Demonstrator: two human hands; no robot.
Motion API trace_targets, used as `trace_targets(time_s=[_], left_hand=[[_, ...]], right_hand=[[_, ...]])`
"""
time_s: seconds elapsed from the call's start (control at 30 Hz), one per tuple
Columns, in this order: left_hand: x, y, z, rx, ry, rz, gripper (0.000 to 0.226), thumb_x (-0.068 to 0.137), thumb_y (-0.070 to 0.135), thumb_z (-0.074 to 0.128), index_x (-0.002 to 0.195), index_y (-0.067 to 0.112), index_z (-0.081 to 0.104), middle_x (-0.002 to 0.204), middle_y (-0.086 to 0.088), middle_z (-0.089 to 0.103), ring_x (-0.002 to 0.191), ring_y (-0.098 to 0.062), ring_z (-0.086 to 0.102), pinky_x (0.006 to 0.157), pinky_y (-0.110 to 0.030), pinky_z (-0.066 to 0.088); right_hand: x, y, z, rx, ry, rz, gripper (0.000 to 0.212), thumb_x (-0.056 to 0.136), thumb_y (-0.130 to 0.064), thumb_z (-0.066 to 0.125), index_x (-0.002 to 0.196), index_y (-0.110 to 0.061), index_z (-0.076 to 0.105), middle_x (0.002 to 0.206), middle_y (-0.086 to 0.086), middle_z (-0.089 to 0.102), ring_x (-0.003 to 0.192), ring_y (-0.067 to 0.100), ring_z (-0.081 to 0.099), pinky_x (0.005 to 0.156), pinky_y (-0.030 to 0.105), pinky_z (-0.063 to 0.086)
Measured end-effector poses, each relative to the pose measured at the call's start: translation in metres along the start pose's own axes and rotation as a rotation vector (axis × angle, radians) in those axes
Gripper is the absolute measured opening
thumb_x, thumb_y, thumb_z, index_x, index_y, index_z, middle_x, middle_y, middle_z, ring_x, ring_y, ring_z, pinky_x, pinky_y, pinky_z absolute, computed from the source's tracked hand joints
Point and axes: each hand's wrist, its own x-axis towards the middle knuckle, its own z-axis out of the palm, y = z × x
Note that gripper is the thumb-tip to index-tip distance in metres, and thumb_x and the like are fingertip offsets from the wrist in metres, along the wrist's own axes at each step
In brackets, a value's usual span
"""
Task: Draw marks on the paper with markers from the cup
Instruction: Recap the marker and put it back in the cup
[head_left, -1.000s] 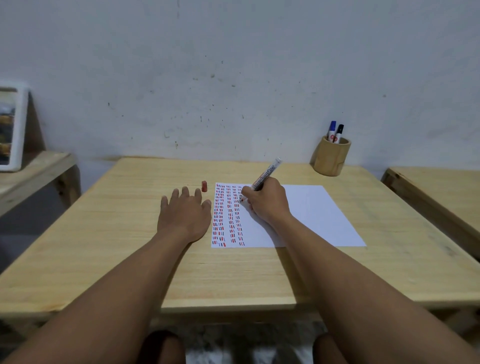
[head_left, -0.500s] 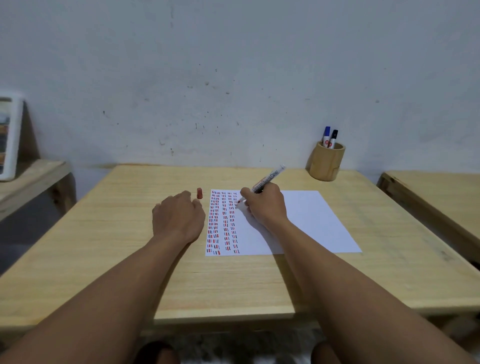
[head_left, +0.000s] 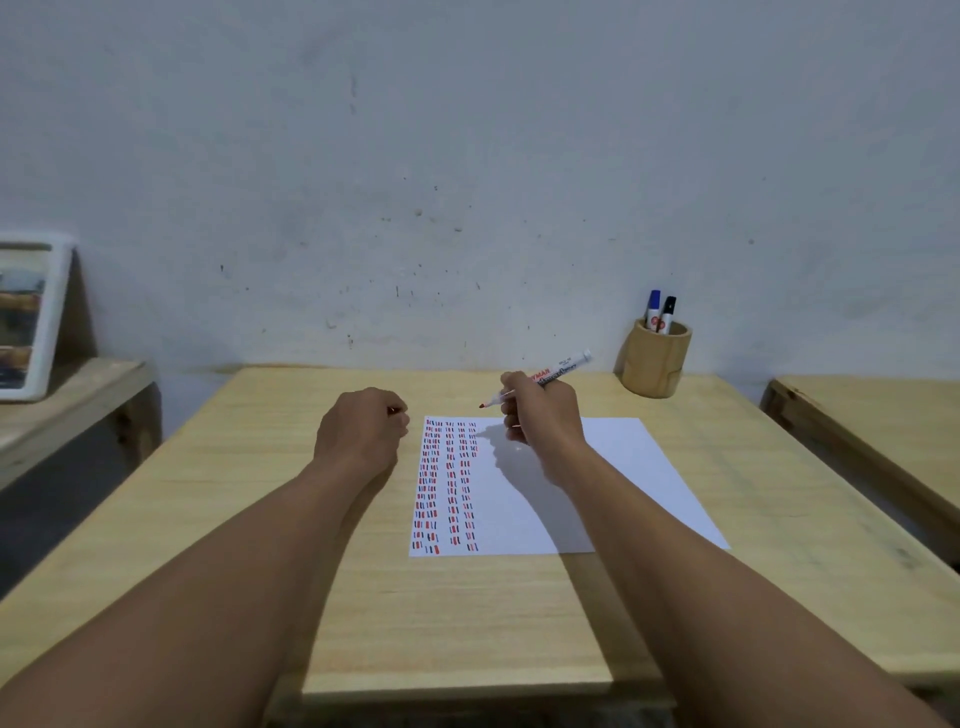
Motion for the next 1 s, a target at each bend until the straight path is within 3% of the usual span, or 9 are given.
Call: trace_targets(time_s=[0.13, 0.27, 0.4, 0.73, 1.0], left_hand=[[0.001, 0.03, -0.009, -0.375, 0.04, -0.114, 0.007, 0.088, 0.016, 0.068, 0.086, 0.019, 0.074, 0.089, 0.002, 0.075, 0.074, -0.01, 0.064, 0.061, -0.019, 0.043], [0.001, 0.061, -0.019, -0.678, -0.029, -0.134, 0.01, 0.086, 0.019, 0.073, 0.078, 0.024, 0.075, 0.087, 0.008, 0.076, 0.078, -0.013, 0.06, 0.07, -0.025, 0.045], [-0.004, 0.087, -0.026, -0.862, -0.139, -0.188, 0.004, 0.09, 0.019, 0.072, 0.088, 0.02, 0.075, 0.103, -0.004, 0.077, 0.083, -0.014, 0.06, 0.072, -0.029, 0.048], [-0.016, 0.124, -0.034, -0.936, -0.223, -0.186, 0.004, 0.093, 0.019, 0.071, 0.093, 0.019, 0.074, 0.101, 0.0, 0.078, 0.088, -0.011, 0.063, 0.068, -0.028, 0.046], [-0.018, 0.138, -0.04, -0.974, -0.233, -0.184, 0.01, 0.093, 0.017, 0.071, 0.101, 0.013, 0.076, 0.096, 0.0, 0.078, 0.09, -0.011, 0.066, 0.077, -0.029, 0.051]], right_hand=[[-0.005, -0.009, -0.003, 0.086, -0.031, 0.02, 0.012, 0.089, -0.009, 0.059, 0.08, -0.005, 0.065, 0.063, 0.005, 0.057, 0.048, 0.014, 0.05, 0.049, 0.024, 0.047], [-0.009, -0.021, -0.006, 0.181, -0.008, 0.046, 0.012, 0.088, -0.008, 0.066, 0.076, -0.007, 0.065, 0.057, 0.0, 0.052, 0.048, 0.013, 0.045, 0.048, 0.022, 0.045], [-0.014, -0.037, -0.015, 0.31, 0.01, 0.029, 0.012, 0.088, -0.005, 0.066, 0.077, -0.006, 0.066, 0.056, -0.001, 0.051, 0.047, 0.012, 0.046, 0.046, 0.021, 0.044], [-0.025, -0.058, -0.036, 0.405, -0.012, -0.004, 0.009, 0.09, -0.005, 0.07, 0.08, -0.003, 0.07, 0.062, 0.005, 0.058, 0.05, 0.012, 0.053, 0.047, 0.02, 0.048], [-0.027, -0.064, -0.047, 0.419, -0.061, 0.031, 0.013, 0.091, -0.015, 0.076, 0.091, -0.002, 0.073, 0.063, 0.001, 0.063, 0.055, 0.007, 0.059, 0.051, 0.017, 0.053]])
